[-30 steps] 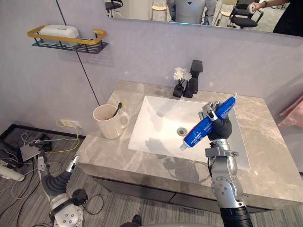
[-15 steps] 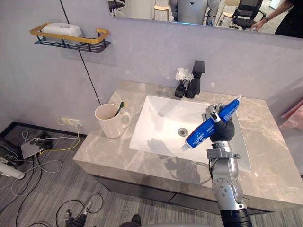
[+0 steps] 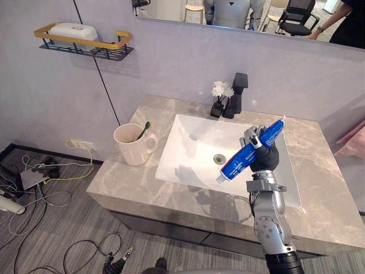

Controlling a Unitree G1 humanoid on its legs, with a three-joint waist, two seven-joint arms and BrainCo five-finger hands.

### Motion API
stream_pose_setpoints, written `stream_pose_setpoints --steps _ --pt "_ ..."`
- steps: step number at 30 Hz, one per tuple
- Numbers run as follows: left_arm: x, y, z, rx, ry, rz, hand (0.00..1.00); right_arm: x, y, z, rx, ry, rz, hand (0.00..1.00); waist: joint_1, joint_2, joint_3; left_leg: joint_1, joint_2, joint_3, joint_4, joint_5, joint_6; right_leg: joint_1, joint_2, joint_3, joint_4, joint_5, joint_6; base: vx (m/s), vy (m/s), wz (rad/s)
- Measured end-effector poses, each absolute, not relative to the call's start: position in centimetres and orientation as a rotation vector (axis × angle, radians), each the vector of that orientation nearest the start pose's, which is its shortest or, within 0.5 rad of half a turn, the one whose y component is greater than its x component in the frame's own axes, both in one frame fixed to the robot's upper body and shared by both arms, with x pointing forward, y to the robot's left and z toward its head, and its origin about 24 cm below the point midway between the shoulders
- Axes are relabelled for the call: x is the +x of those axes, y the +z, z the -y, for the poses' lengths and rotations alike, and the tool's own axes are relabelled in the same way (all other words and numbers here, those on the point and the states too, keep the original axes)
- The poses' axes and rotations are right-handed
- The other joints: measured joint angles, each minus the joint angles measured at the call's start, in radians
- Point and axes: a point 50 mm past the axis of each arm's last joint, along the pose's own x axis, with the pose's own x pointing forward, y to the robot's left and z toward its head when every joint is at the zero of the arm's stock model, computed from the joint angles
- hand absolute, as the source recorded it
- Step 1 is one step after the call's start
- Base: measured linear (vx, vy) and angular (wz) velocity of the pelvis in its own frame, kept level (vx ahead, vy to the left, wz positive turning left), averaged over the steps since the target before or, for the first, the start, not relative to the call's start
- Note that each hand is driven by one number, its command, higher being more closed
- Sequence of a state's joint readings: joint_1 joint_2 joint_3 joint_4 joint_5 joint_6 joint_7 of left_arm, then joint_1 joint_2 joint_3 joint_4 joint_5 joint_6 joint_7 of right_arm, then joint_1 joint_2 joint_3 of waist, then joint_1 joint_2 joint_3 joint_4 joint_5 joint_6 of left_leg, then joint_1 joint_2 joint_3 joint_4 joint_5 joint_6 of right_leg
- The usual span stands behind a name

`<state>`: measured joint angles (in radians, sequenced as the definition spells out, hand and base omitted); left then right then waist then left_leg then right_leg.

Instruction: Organize washtable

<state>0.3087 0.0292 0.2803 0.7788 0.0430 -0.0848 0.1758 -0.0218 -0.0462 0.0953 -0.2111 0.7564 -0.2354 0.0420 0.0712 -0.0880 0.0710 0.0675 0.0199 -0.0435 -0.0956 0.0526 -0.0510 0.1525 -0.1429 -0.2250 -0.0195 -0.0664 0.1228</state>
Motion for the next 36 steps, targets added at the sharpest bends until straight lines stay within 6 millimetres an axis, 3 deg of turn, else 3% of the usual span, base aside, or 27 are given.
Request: stream_pose_setpoints --steps 10,15,17,36 --pt "6.4 -14.5 -22.7 0.105 0.431 -0.981 0.00 26.4 15.0 13.4 0.676 0.195 0.560 1.00 0.025 -0.011 0.004 -0.007 0.000 -0.016 -0.001 0.005 -0.001 0.001 0.001 -0.016 0.002 0.000 0.000 -0.03 -0.016 0.05" --pt "6.8 -14.4 -23.0 0.133 0.406 -0.974 0.00 27.2 17.7 11.1 0.641 0.289 0.628 1.00 0.032 -0.027 0.014 -0.023 0.000 -0.040 -0.001 0.016 -0.002 0.001 0.004 -0.039 0.003 -0.001 0.001 -0.03 -0.024 0.13" --pt "7.2 -14.3 -23.0 0.138 0.399 -0.968 0.00 27.5 17.9 10.6 0.612 0.303 0.631 1.00 0.052 -0.032 0.015 -0.024 0.000 -0.041 -0.001 0.016 -0.002 0.001 0.004 -0.040 0.004 -0.001 0.001 -0.02 -0.013 0.03" --pt "7.4 -14.2 -23.6 0.223 0.319 -0.973 0.00 28.9 23.8 6.9 0.366 0.356 0.827 1.00 0.114 -0.074 0.045 -0.084 -0.002 -0.121 -0.006 0.048 -0.009 -0.018 0.010 -0.114 0.017 -0.003 0.002 -0.04 -0.020 0.13"
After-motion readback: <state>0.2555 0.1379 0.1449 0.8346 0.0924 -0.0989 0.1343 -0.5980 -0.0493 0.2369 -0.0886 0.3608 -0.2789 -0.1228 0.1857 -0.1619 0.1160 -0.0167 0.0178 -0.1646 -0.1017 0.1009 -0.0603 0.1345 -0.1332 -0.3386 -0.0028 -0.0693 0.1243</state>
